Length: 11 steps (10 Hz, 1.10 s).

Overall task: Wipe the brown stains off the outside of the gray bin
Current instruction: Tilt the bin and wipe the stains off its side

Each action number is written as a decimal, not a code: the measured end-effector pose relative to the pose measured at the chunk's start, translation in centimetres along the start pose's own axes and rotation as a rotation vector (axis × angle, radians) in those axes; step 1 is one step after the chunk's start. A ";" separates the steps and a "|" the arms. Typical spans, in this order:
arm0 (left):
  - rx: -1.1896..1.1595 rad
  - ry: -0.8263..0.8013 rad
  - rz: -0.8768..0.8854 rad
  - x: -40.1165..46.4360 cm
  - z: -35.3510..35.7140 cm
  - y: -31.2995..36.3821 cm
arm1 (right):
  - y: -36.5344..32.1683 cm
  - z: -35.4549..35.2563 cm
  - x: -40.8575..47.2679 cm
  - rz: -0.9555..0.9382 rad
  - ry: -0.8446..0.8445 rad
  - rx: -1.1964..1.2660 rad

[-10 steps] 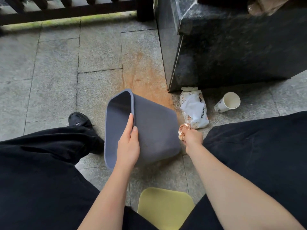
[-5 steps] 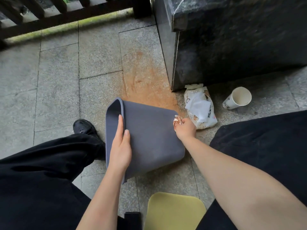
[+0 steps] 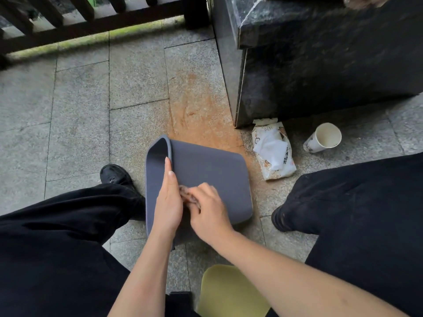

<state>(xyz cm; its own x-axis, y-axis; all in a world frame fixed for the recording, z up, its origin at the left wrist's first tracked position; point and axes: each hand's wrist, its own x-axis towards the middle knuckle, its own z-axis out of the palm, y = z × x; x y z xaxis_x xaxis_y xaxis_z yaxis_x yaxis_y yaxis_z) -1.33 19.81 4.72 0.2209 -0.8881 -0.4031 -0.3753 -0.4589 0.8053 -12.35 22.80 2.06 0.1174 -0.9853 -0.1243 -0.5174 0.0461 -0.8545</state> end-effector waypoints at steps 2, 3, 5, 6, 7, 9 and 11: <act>-0.022 -0.040 -0.033 0.5 -0.6 0.0 | 1.4 -1.0 -3.6 -0.243 -0.227 -0.209; -0.127 -0.019 -0.071 0.4 -0.4 -0.5 | 3.2 -2.3 -3.7 -0.197 -0.240 -0.221; 0.174 -0.148 0.016 -4.9 1.1 -1.4 | 8.4 -4.7 -0.4 0.665 0.190 -0.046; 0.186 -0.147 0.129 -6.9 2.6 -2.2 | 8.6 -4.9 2.3 0.756 0.295 0.135; 0.186 0.018 0.133 -7.1 3.6 -2.4 | 7.0 -3.5 3.4 0.668 0.265 0.157; 0.155 0.241 0.088 -4.3 3.0 -2.9 | 1.5 -1.0 1.8 0.168 0.041 0.085; -0.096 0.442 -0.160 -2.8 2.4 -3.2 | 1.7 -2.4 -2.2 -0.146 -0.169 -0.117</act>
<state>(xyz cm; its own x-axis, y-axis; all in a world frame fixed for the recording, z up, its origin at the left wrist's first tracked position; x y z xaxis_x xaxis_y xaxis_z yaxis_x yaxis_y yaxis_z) -2.88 23.68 2.25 0.6388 -0.7004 -0.3182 -0.2254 -0.5659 0.7931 -15.47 24.70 2.09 0.3327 -0.9383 -0.0948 -0.5784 -0.1236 -0.8064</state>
